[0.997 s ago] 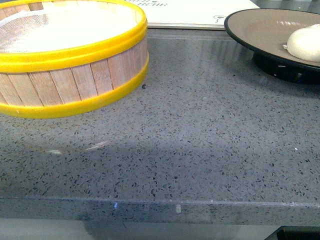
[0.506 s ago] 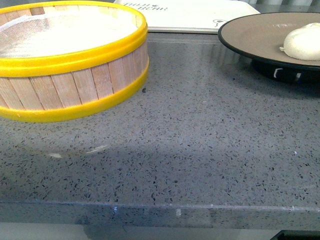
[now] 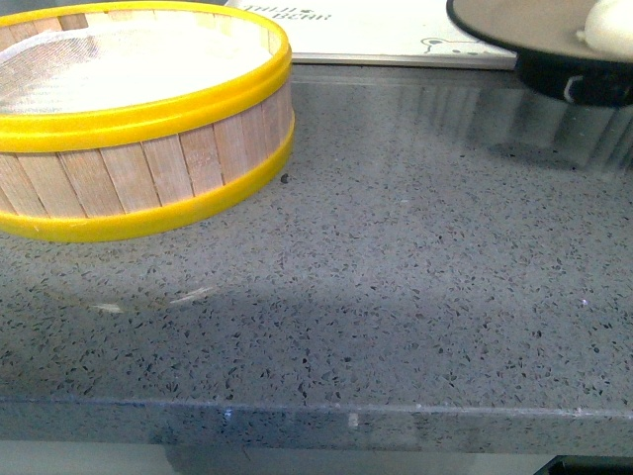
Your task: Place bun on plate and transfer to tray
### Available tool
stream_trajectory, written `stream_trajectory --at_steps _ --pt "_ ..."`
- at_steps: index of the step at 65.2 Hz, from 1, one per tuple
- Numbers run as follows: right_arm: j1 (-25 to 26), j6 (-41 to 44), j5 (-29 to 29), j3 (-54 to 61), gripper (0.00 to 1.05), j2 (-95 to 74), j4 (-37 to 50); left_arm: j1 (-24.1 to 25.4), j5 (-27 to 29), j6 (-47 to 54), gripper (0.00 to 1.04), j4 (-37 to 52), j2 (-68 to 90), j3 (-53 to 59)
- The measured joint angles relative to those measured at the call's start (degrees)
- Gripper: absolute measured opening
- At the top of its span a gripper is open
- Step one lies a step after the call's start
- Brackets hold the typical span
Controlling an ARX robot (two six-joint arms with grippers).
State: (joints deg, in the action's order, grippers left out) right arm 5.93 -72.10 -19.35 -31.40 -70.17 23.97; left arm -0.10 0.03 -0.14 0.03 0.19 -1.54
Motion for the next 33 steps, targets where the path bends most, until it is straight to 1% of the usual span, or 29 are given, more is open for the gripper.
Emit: stream_trajectory --at_steps 13,22,33 --pt "-0.13 -1.6 0.24 -6.64 0.02 -3.04 2.99 0.0 0.0 0.0 0.98 0.0 0.0 0.0" --pt "-0.79 -2.6 0.83 -18.05 0.02 -14.12 4.11 0.0 0.0 0.0 0.98 0.0 0.0 0.0" --pt "-1.73 -2.8 1.92 -31.3 0.02 -26.05 2.69 0.0 0.0 0.0 0.98 0.0 0.0 0.0"
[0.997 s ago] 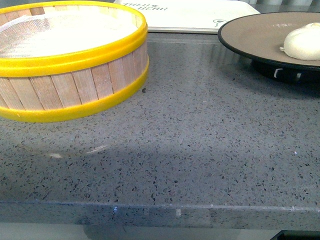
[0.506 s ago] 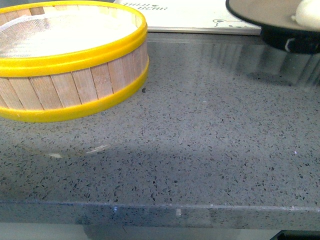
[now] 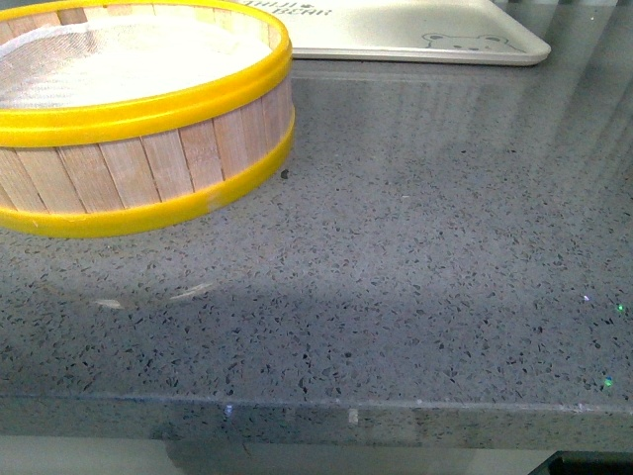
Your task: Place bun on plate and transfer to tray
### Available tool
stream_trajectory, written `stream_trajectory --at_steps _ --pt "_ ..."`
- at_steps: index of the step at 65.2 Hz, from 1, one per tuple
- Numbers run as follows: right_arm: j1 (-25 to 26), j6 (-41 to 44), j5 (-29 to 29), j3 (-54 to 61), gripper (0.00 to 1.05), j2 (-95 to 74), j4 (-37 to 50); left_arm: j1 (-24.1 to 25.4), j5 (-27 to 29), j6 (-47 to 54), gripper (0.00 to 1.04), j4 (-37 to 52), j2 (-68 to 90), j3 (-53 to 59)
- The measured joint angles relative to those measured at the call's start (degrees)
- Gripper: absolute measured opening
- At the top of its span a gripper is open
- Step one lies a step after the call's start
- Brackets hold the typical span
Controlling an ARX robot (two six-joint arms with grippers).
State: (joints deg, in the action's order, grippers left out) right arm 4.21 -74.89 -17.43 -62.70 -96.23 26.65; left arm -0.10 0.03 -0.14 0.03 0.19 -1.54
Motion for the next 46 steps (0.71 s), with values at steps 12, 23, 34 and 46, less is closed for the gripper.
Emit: stream_trajectory --at_steps 12,23,34,46 --pt "-1.44 0.07 0.7 -15.63 0.02 -11.85 -5.49 0.0 0.0 0.0 0.98 0.0 0.0 0.0" --pt "-3.63 0.42 0.57 -27.89 0.02 -20.96 -11.1 0.0 0.0 0.0 0.98 0.0 0.0 0.0" --pt "-6.32 0.52 0.11 -37.86 0.02 -27.98 -15.54 0.0 0.0 0.0 0.98 0.0 0.0 0.0" --pt "-8.41 0.17 -0.7 -41.86 0.02 -30.21 -17.14 0.0 0.0 0.0 0.98 0.0 0.0 0.0"
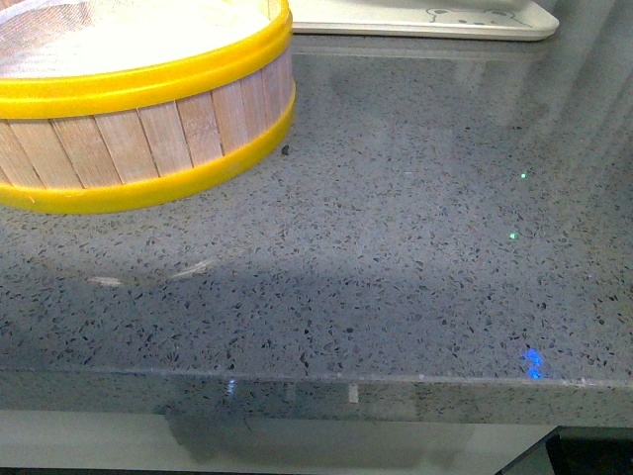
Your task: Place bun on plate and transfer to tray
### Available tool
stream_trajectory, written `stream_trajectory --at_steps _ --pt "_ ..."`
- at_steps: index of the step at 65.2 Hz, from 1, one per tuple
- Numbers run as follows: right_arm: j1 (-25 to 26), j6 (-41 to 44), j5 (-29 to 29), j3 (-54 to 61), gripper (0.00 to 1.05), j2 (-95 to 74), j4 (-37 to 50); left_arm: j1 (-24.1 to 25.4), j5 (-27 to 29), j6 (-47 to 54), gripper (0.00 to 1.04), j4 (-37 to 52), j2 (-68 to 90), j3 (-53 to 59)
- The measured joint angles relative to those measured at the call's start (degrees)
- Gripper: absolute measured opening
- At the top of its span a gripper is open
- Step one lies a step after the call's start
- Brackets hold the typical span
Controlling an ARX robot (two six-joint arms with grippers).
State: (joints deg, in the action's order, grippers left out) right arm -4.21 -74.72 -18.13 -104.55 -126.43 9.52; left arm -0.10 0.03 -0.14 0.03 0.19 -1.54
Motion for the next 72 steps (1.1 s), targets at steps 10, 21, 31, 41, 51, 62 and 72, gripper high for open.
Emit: stream_trajectory --at_steps 10,21,31,41,51,62,72 --pt "-1.62 -0.37 0.22 1.03 0.02 -0.02 1.01 0.0 0.0 0.0 0.98 0.0 0.0 0.0" --pt "-1.51 -1.46 0.48 6.91 0.02 0.11 2.95 0.0 0.0 0.0 0.98 0.0 0.0 0.0" --pt "-0.59 -1.66 0.63 7.8 0.02 0.09 3.19 0.0 0.0 0.0 0.98 0.0 0.0 0.0" --pt "0.02 -1.81 0.63 7.63 0.02 0.09 3.15 0.0 0.0 0.0 0.98 0.0 0.0 0.0" --pt "0.22 -1.81 0.52 7.32 0.02 0.02 2.36 0.0 0.0 0.0 0.98 0.0 0.0 0.0" --pt "0.35 -1.86 0.17 6.27 0.02 -0.46 1.62 0.0 0.0 0.0 0.98 0.0 0.0 0.0" --pt "0.57 -1.57 0.22 6.03 0.02 -0.59 -0.17 0.0 0.0 0.0 0.98 0.0 0.0 0.0"
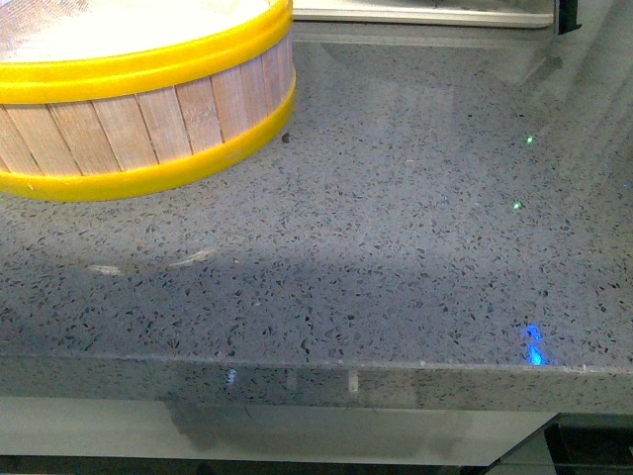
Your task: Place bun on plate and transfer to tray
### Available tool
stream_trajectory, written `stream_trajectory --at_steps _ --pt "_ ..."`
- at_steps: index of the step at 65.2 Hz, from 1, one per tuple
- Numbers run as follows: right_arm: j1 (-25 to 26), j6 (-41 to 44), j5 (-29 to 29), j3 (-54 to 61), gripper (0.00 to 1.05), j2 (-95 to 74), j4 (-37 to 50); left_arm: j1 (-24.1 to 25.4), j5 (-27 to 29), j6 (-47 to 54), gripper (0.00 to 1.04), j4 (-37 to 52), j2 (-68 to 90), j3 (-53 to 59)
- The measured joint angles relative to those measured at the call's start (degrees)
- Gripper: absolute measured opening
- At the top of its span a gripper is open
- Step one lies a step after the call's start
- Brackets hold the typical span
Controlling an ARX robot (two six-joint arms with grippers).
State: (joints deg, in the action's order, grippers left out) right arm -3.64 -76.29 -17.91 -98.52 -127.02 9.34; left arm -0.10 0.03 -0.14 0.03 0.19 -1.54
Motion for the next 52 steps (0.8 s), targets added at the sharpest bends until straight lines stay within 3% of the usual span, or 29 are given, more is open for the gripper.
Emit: stream_trajectory --at_steps 19,29,52 --pt "0.28 -0.39 0.13 2.67 0.05 0.48 1.64 0.0 0.0 0.0 0.98 0.0 0.0 0.0" --pt "0.28 -0.44 -0.28 2.67 0.37 0.48 1.79 0.0 0.0 0.0 0.98 0.0 0.0 0.0" --pt "0.13 -0.44 -0.24 4.44 0.9 2.14 2.95 0.0 0.0 0.0 0.98 0.0 0.0 0.0"
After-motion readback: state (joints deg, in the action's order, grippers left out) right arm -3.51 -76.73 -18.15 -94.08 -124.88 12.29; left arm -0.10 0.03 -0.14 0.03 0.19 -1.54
